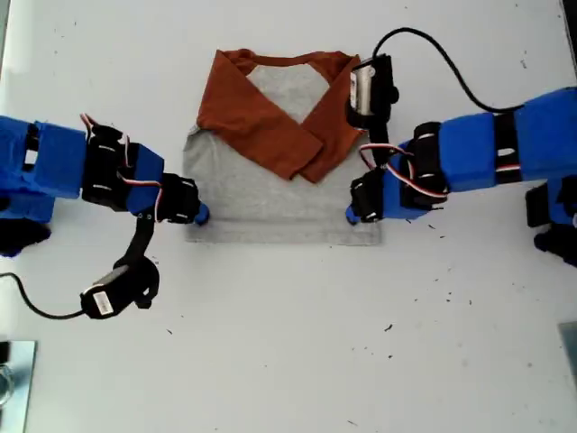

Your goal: Fold t shirt

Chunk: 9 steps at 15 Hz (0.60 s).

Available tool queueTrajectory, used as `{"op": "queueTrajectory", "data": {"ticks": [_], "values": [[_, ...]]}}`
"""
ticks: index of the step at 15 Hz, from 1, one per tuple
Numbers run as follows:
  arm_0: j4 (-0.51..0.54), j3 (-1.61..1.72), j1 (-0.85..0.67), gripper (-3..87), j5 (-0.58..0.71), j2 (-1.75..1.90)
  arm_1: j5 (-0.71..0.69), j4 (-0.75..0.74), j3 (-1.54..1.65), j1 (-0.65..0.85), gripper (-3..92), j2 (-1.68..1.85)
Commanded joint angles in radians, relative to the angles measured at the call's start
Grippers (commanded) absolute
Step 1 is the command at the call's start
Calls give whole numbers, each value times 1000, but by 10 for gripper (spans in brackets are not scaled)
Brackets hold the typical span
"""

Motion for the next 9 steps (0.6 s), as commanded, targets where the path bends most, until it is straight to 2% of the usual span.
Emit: {"op": "queueTrajectory", "data": {"ticks": [1,5,7,9], "values": [[21,-51,-3,-3,-5,37,-8,-11,3,-17,33,26],[130,-235,126,-3,-20,97,-43,54,77,-104,33,374],[129,-298,227,-3,-64,98,-31,69,147,-179,33,543],[106,-310,272,-3,-98,98,-23,61,163,-212,33,569]]}}
